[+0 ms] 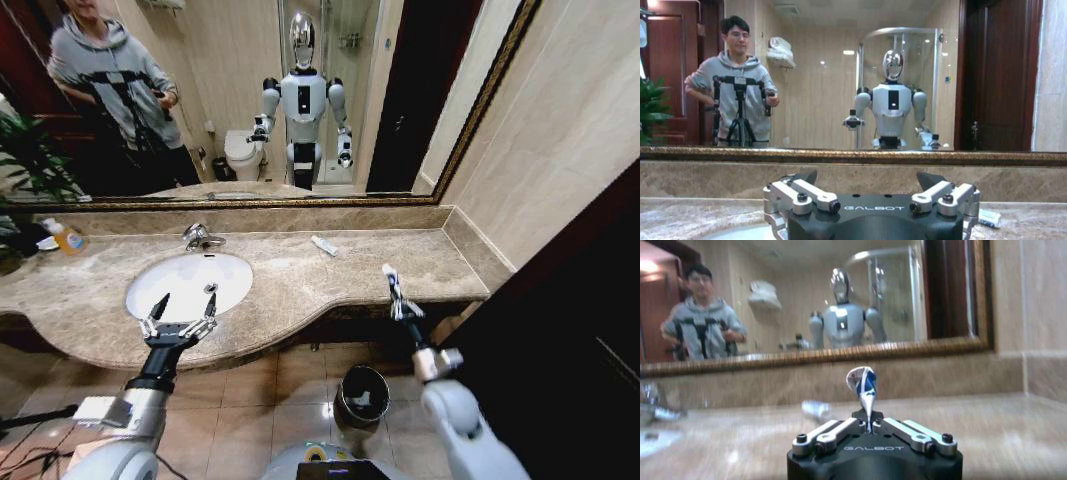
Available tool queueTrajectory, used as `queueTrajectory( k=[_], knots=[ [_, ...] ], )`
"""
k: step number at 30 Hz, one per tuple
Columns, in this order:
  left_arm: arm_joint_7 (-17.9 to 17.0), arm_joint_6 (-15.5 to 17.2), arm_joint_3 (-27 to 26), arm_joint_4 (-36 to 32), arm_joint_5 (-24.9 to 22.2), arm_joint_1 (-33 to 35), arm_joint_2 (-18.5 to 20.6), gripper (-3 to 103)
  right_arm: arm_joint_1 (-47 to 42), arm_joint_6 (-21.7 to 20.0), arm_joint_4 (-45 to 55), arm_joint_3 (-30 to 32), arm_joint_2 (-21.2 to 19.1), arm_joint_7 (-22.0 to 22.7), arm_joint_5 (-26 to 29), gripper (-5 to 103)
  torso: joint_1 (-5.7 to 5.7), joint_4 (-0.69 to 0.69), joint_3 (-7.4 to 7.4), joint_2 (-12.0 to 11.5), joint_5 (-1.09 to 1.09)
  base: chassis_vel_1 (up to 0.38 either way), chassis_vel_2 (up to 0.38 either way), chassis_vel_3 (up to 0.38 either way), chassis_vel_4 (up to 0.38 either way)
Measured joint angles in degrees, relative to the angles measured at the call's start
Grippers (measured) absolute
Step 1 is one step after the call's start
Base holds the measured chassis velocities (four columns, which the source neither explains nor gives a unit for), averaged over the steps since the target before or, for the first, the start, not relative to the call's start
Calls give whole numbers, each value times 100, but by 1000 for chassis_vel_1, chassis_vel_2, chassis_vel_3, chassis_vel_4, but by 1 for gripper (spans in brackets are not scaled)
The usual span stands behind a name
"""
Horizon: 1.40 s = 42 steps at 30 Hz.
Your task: Pick up the trash from the sink and place it in the trash bin.
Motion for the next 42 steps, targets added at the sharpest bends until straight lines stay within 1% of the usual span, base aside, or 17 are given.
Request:
queueTrajectory(
  k=[1, 2, 6, 7, 9, 14, 19, 20, 22, 23, 26, 31, 34, 35, 38, 39, 42],
  knots=[
    [0, 0, 0, 0, 0, 0, 0, 100, -111, 123, -90, 2, 70, -15, -71, 0, 0, 0, 0, 0, 0, 0, 0, 0, 0],
    [0, 0, 0, 0, 0, 0, 0, 100, -111, 123, -90, 2, 70, -15, -71, 0, 0, 0, 0, 0, 0, 0, 0, 0, 0],
    [0, 0, 0, 0, 0, 0, 0, 100, -577, 681, -648, -43, 350, -32, -370, 0, 0, 0, 0, -1, 1, 0, 0, 0, 0],
    [0, 0, 0, 0, 0, 0, 0, 100, -577, 681, -648, -43, 350, -32, -370, 0, 0, 0, 0, -1, 1, 0, 0, 0, 0],
    [0, 0, 0, 0, 0, 0, 0, 100, -696, 857, -901, -119, 402, -3, -416, 0, 0, 0, 0, -1, 1, 0, 0, 0, 0],
    [0, 0, 0, 0, 0, 0, 0, 100, -840, 1007, -1170, -231, 449, -3, -420, 0, 0, 0, 0, -1, 0, 0, 0, 0, 0],
    [0, 0, 0, 0, 0, 0, 0, 100, -761, 1277, -1765, -310, 435, -48, -529, 0, 0, 0, 1, -1, 1, 0, 0, 0, 0],
    [0, 0, 0, 0, 0, 0, 0, 100, -761, 1277, -1765, -310, 435, -48, -529, 0, 0, 0, 1, -1, 1, 0, 0, 0, 0],
    [0, 0, 0, 0, 0, 0, 0, 100, -613, 1340, -2117, -322, 435, -51, -543, 0, 1, 1, 1, -1, 1, 0, 0, 0, 0],
    [0, 0, 0, 0, 0, 0, 0, 100, -613, 1340, -2117, -322, 435, -51, -543, 0, 1, 1, 1, -1, 1, 0, 0, 0, 0],
    [0, 0, 0, 0, 0, 0, 0, 100, -345, 1571, -2696, -319, 426, -51, -812, 0, 1, 1, 1, -1, 1, 0, 0, 0, 0],
    [0, 0, 0, 0, 0, 0, 0, 100, -58, 1622, -3186, -371, 425, -55, -914, 0, 1, 0, 1, -1, 2, 0, 0, 0, 0],
    [0, 0, 0, -1, 0, 0, 0, 100, 490, 1677, -4052, -362, 457, -90, -1252, 0, 1, 1, 1, -1, 2, 0, 0, 0, 0],
    [0, 0, 0, -1, 0, 0, 0, 100, 490, 1677, -4052, -362, 457, -90, -1252, 0, 1, 1, 1, -1, 2, 0, 0, 0, 0],
    [0, 0, 0, 0, 0, 0, 0, 100, 956, 1688, -4898, -399, 459, -147, -1382, 0, 1, 1, 1, -1, 1, 0, 0, 0, 0],
    [0, 0, 0, 0, 0, 0, 0, 100, 956, 1688, -4898, -399, 459, -147, -1382, 0, 1, 1, 1, -1, 1, 0, 0, 0, 0],
    [0, 0, 0, 0, 0, 0, 0, 100, 1386, 1669, -5694, -396, 528, -230, -1629, 0, 1, 1, 1, -1, 3, 0, 0, 0, 0]
  ],
)
